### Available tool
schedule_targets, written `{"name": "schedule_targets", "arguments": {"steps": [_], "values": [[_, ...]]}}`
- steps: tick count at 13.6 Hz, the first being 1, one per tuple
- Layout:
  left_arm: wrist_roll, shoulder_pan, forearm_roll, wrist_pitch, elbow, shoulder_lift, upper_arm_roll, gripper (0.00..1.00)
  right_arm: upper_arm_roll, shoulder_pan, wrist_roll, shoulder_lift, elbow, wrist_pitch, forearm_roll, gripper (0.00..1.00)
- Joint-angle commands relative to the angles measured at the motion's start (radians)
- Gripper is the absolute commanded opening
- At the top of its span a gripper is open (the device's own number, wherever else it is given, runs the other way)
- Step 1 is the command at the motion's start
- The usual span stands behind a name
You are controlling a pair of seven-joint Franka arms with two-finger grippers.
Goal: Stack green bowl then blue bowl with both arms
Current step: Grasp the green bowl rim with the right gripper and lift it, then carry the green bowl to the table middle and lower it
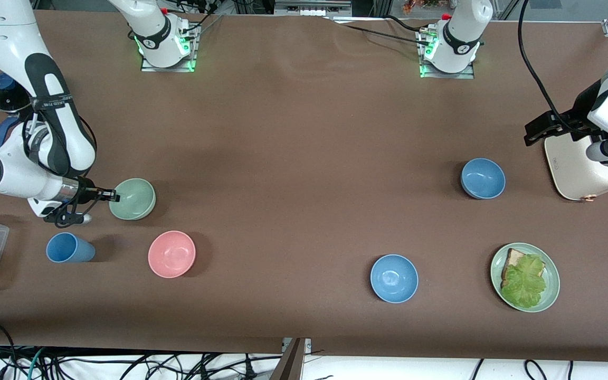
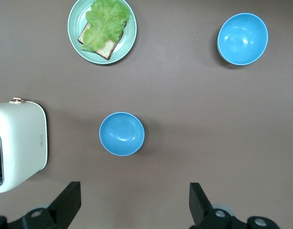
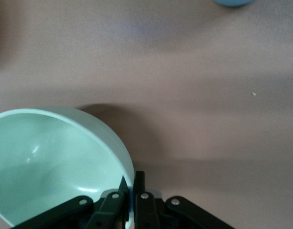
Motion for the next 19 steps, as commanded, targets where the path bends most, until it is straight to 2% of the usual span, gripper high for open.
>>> {"name": "schedule_targets", "arguments": {"steps": [1,3,7,9,13,16,19], "values": [[0.004,0.001,-0.021,-0.023,0.032,0.013,0.001,1.00,0.043,-0.003,-0.006,-0.025,0.017,-0.013,0.020,0.00],[0.004,0.000,-0.019,-0.023,0.032,0.013,0.001,1.00,0.098,0.000,0.041,-0.033,0.017,-0.015,0.021,0.00],[0.002,-0.003,-0.021,-0.023,0.034,0.013,0.000,1.00,0.256,0.004,0.310,-0.065,0.022,-0.010,0.018,0.00],[0.002,0.000,-0.019,-0.023,0.032,0.013,0.001,1.00,0.310,0.023,0.437,-0.064,0.040,-0.006,0.017,0.00],[-0.001,-0.005,-0.021,-0.023,0.032,0.013,0.001,1.00,0.313,0.206,0.740,-0.019,0.121,0.008,0.009,0.00],[0.002,0.004,-0.021,-0.023,0.028,0.013,0.001,1.00,0.312,0.306,0.880,0.045,0.189,0.016,0.006,0.00],[0.005,0.007,-0.021,-0.023,0.028,0.014,0.004,1.00,0.312,0.380,0.993,0.093,0.200,0.091,0.006,0.00]]}}
